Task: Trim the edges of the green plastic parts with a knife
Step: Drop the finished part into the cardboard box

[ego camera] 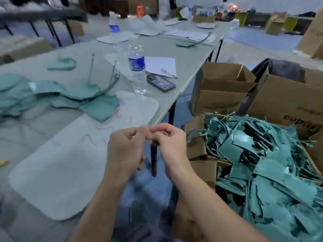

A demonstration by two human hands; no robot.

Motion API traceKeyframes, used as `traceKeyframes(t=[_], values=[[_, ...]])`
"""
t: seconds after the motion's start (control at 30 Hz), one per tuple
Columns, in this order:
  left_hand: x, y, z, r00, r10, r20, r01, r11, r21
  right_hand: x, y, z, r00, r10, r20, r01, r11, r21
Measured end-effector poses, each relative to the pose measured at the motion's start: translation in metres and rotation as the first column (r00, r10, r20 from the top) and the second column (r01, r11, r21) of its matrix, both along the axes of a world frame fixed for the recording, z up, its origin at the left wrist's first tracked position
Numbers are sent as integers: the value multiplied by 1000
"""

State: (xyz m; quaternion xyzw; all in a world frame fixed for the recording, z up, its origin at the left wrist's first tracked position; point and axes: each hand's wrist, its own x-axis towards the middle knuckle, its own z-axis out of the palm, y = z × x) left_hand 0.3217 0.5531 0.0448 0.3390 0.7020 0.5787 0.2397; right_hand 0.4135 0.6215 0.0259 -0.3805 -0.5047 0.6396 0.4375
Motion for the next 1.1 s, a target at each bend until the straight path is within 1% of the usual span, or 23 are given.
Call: traceKeyframes(t=[0.07,0.13,0.17,0.23,0.3,0.37,0.43,0.5,0.53,0.6,0.67,0.77,0.83,0.9,0.93,0.97,1.03,1.07,1.1], values=[[-35,-23,18,993,110,-41,-108,993,51,-43,-17,20,991,129,-40,-127,991,45],[-72,-51,30,963,241,-119,-231,969,91,-86,-39,33,961,274,-26,-270,957,112],[-91,-67,34,933,321,-163,-307,946,106,-109,-51,37,937,349,-5,-344,927,146],[-127,-100,38,842,477,-251,-468,878,98,-152,-77,42,878,473,79,-478,852,213],[-160,-135,37,733,603,-314,-614,785,75,-196,-101,44,816,528,237,-578,756,307],[-191,-172,33,617,700,-359,-739,672,42,-240,-126,47,731,519,442,-679,615,401],[-217,-209,30,509,766,-393,-827,561,24,-283,-149,52,641,457,617,-765,442,468],[-244,-247,27,400,815,-420,-886,460,49,-328,-171,58,581,378,721,-814,289,504],[-257,-265,25,348,834,-429,-910,411,62,-350,-181,62,566,332,754,-824,221,522],[-284,-300,21,293,860,-417,-937,346,54,-393,-202,67,566,250,786,-822,104,559],[-310,-331,13,283,871,-401,-949,315,14,-432,-217,69,568,212,795,-818,44,573],[-341,-358,-8,313,888,-338,-949,308,-71,-485,-229,61,523,156,838,-851,43,524],[-355,-362,-21,370,895,-249,-929,358,-92,-516,-231,52,462,109,880,-887,50,459],[-364,-362,-32,424,889,-172,-906,416,-82,-540,-229,37,347,67,935,-938,43,345],[-367,-363,-35,435,887,-154,-900,429,-73,-547,-229,29,296,47,954,-955,36,295],[-370,-364,-38,435,887,-154,-901,429,-69,-552,-229,21,284,21,959,-958,35,283],[-372,-366,-41,431,882,-189,-902,423,-81,-557,-231,9,342,-35,939,-937,57,344],[-372,-366,-42,431,879,-206,-903,421,-91,-559,-232,7,370,-59,927,-927,47,373],[-373,-366,-43,427,877,-219,-904,415,-101,-562,-232,7,390,-71,918,-920,17,392]])
